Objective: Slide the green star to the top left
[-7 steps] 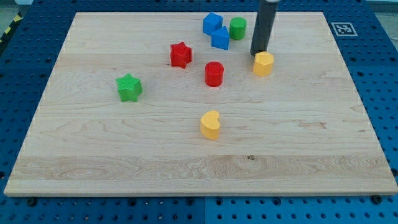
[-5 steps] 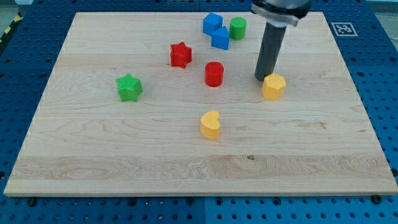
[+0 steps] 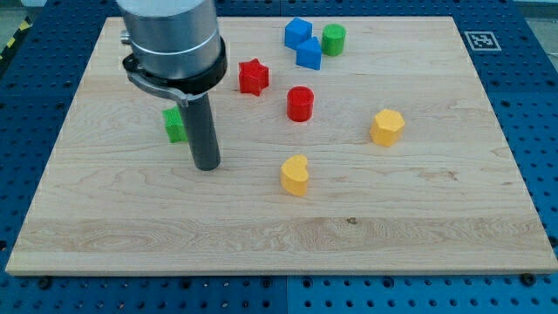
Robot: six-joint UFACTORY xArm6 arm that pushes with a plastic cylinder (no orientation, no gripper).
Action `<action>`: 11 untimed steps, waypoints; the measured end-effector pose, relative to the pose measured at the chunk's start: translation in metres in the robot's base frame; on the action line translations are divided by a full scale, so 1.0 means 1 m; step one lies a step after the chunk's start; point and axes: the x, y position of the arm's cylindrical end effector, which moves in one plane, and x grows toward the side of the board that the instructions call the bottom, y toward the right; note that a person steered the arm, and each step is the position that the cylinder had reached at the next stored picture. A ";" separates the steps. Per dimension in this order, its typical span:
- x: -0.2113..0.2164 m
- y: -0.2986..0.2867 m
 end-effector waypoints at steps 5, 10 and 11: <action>-0.044 -0.050; -0.183 -0.051; -0.202 -0.049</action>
